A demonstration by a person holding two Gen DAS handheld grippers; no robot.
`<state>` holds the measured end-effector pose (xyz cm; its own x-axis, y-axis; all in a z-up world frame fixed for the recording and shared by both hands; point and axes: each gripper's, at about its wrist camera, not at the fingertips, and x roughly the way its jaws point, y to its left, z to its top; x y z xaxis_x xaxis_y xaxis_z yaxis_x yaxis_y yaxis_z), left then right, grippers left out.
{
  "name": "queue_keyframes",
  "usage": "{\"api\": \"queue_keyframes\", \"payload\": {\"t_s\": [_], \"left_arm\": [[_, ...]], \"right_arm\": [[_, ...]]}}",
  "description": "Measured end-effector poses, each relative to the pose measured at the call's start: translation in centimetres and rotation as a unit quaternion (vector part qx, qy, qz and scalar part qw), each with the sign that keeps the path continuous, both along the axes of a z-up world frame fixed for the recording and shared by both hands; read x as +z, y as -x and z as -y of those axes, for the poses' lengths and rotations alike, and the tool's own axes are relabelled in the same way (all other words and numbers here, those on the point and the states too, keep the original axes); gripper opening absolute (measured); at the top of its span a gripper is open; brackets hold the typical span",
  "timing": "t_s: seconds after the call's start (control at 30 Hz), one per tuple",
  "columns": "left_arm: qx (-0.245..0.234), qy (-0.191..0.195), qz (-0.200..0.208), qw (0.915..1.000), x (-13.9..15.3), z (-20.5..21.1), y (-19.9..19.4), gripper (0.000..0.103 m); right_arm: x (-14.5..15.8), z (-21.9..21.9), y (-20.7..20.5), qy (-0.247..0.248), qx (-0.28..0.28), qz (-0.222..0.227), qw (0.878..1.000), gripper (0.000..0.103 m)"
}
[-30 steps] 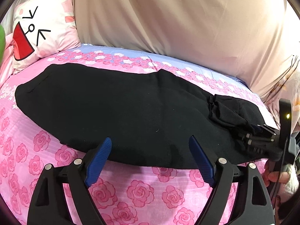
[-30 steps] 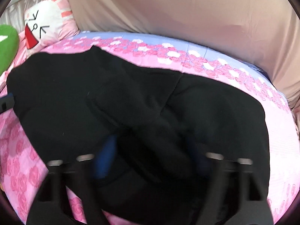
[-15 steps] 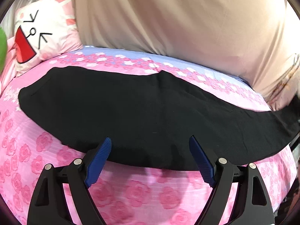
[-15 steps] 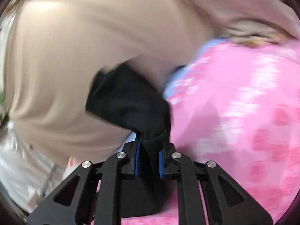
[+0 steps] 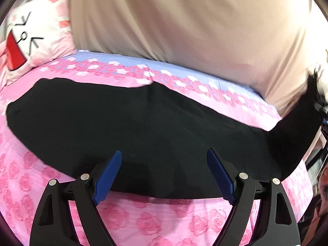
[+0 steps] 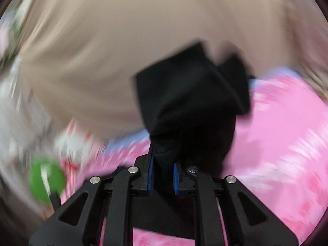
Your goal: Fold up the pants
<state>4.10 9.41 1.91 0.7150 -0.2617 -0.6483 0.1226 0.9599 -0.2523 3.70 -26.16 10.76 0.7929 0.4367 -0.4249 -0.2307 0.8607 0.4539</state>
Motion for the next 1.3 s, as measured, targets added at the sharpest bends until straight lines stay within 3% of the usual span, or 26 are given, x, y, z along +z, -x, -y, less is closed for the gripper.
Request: {"api": "queue_keyframes", "payload": {"t_s": [0.07, 0.1, 0.17, 0.2, 0.27, 0.33, 0.37, 0.47, 0.6, 0.73, 0.8, 0.87, 0.93, 0.97, 1.0, 1.07, 1.13, 1.3], "left_arm": [[0.012, 0.012, 0.001, 0.9999, 0.2, -1.5, 0.2, 0.082], [0.022, 0.018, 0.000, 0.9996, 0.2, -2.7, 0.5, 0.082], [0.036, 0.020, -0.002, 0.9991, 0.3, -4.7, 1.0, 0.082], [0.044, 0.020, -0.002, 0.9988, 0.3, -6.0, 1.4, 0.082], [0.069, 0.023, -0.005, 0.9973, 0.1, -9.4, 2.0, 0.082], [0.098, 0.038, -0.013, 0.9944, 0.0, -12.7, 2.1, 0.082], [0.113, 0.047, -0.016, 0.9923, -0.1, -14.3, 2.0, 0.082], [0.161, 0.061, -0.029, 0.9846, -0.6, -18.0, 0.8, 0.082], [0.227, 0.132, -0.052, 0.9635, -2.1, -22.5, -0.7, 0.082], [0.231, 0.195, -0.084, 0.9493, -4.0, -24.4, -3.1, 0.082], [0.226, 0.201, -0.094, 0.9485, -4.5, -24.5, -4.7, 0.082], [0.217, 0.190, -0.091, 0.9530, -4.1, -24.1, -6.1, 0.082], [0.198, 0.201, -0.091, 0.9551, -4.3, -23.7, -7.7, 0.084], [0.195, 0.192, -0.086, 0.9580, -4.2, -23.4, -8.3, 0.082], [0.186, 0.182, -0.089, 0.9615, -4.3, -23.1, -9.1, 0.061], [0.166, 0.180, -0.107, 0.9638, -4.3, -22.6, -10.0, 0.032], [0.163, 0.184, -0.104, 0.9637, -3.0, -22.2, -9.6, 0.027], [0.100, 0.179, -0.064, 0.9767, 2.5, -18.4, -5.1, 0.025]], "right_arm": [[-2.7, -7.4, -2.4, 0.042, 0.078, -0.040, 0.995, 0.063], [-4.8, -10.6, -3.0, 0.074, 0.100, -0.064, 0.990, 0.067], [-7.9, -13.6, -2.9, 0.123, 0.110, -0.088, 0.982, 0.067], [-8.9, -13.3, -2.1, 0.122, 0.096, -0.089, 0.984, 0.067], [-9.2, -11.0, -0.4, 0.091, 0.058, -0.085, 0.990, 0.067], [-8.9, -6.6, 2.1, 0.048, -0.015, -0.083, 0.995, 0.074], [-9.0, -5.0, 2.9, 0.036, -0.045, -0.087, 0.995, 0.083], [-9.6, 0.0, 4.1, 0.006, -0.097, -0.120, 0.988, 0.086], [-11.6, 2.4, 3.5, -0.067, -0.093, -0.157, 0.981, 0.088], [-14.0, 1.7, 1.7, -0.083, -0.078, -0.189, 0.975, 0.089], [-14.7, 1.2, 0.6, -0.085, -0.079, -0.196, 0.974, 0.094], [-14.8, 1.0, 0.2, -0.085, -0.083, -0.189, 0.975, 0.094], [-15.0, 0.8, -0.4, -0.086, -0.086, -0.181, 0.976, 0.090], [-15.2, 0.8, -0.8, -0.086, -0.086, -0.182, 0.976, 0.058], [-15.6, 0.8, -1.4, -0.097, -0.081, -0.187, 0.974, 0.026], [-15.5, 1.2, -1.6, -0.116, -0.077, -0.182, 0.973, 0.022], [-13.5, 1.5, -1.0, -0.108, -0.069, -0.157, 0.979, 0.020], [-7.6, 4.1, 2.4, -0.063, -0.066, -0.109, 0.990, 0.019]]}}
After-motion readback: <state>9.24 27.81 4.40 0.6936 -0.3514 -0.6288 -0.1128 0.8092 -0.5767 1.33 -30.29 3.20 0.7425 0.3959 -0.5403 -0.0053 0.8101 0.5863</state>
